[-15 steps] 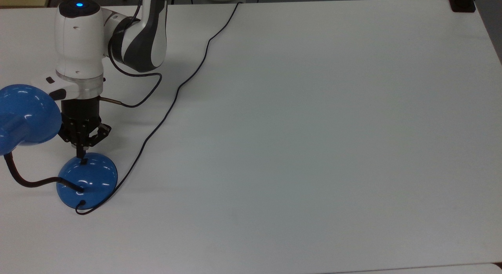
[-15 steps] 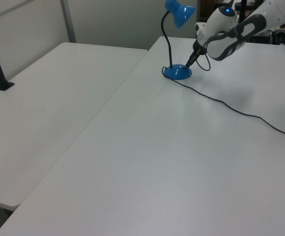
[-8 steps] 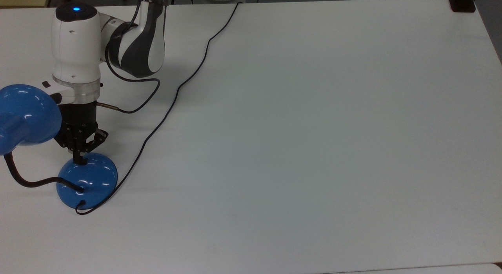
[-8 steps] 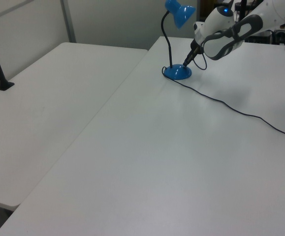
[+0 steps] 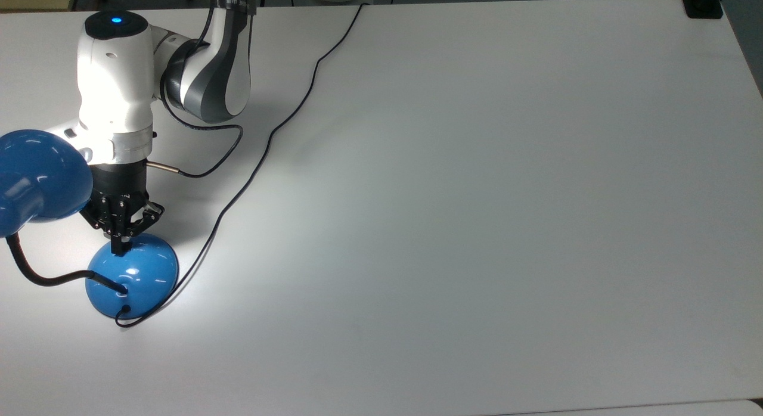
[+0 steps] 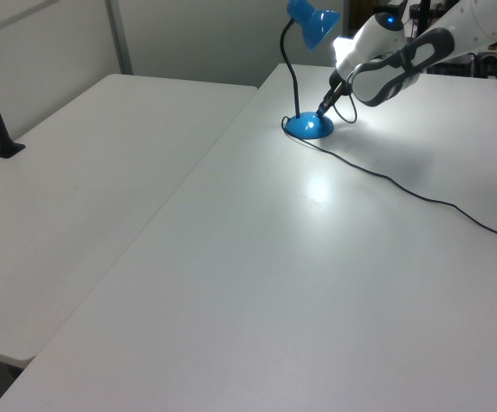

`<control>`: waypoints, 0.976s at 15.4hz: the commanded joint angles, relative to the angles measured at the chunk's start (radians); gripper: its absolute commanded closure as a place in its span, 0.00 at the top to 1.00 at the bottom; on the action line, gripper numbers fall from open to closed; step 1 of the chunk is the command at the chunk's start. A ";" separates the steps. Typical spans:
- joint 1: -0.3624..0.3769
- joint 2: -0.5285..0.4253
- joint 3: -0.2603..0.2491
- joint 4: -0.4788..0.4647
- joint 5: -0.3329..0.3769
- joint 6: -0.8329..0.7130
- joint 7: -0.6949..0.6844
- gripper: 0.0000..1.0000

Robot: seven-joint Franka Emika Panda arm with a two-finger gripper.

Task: Turn on the lamp

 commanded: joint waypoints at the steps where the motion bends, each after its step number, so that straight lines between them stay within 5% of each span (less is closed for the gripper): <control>1: 0.002 0.022 0.004 0.016 0.016 0.011 0.006 0.00; 6: 0.000 -0.062 0.004 -0.029 0.008 -0.062 -0.014 0.00; 11: 0.007 -0.217 0.004 -0.033 0.008 -0.479 -0.035 0.00; 13: 0.013 -0.268 0.004 -0.033 0.008 -0.629 -0.034 0.23; 15: 0.028 -0.323 0.002 -0.033 0.007 -0.766 -0.035 0.61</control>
